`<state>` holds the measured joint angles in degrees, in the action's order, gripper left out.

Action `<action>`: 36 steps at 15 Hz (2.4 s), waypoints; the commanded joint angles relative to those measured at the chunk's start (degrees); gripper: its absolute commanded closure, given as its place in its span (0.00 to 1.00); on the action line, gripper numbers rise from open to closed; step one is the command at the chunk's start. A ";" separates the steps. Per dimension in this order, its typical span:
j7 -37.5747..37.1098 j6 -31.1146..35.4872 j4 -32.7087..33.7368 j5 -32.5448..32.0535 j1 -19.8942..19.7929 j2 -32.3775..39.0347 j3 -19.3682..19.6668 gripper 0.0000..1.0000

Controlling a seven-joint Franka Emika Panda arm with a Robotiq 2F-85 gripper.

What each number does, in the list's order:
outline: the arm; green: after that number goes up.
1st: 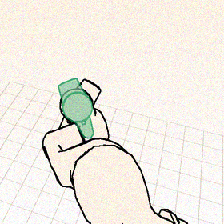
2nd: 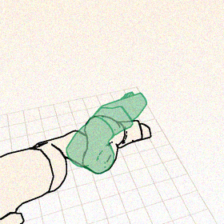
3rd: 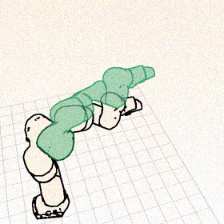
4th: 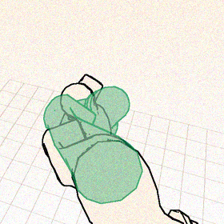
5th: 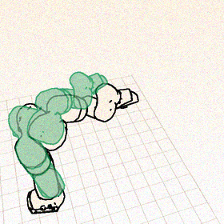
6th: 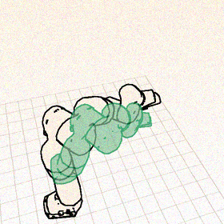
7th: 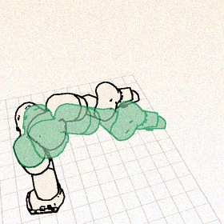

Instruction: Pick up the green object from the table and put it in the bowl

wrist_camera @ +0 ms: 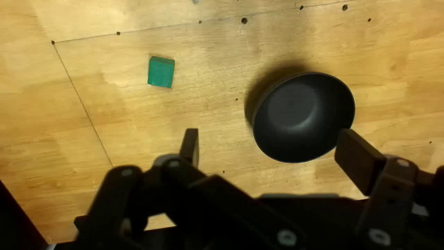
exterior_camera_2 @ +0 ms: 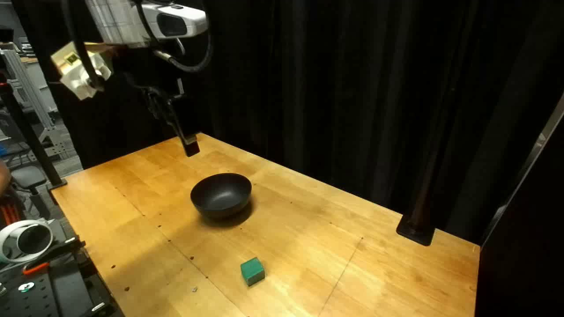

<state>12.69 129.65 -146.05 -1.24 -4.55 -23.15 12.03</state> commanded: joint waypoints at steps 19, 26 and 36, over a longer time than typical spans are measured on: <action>8.95 23.36 7.91 14.47 -7.16 37.35 -1.26 0.00; 8.07 30.18 12.99 13.39 -13.87 47.54 -6.47 0.00; 6.18 22.64 15.44 11.42 -17.31 48.47 -7.03 0.82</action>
<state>19.83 157.14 -131.76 11.48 -20.94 27.21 5.19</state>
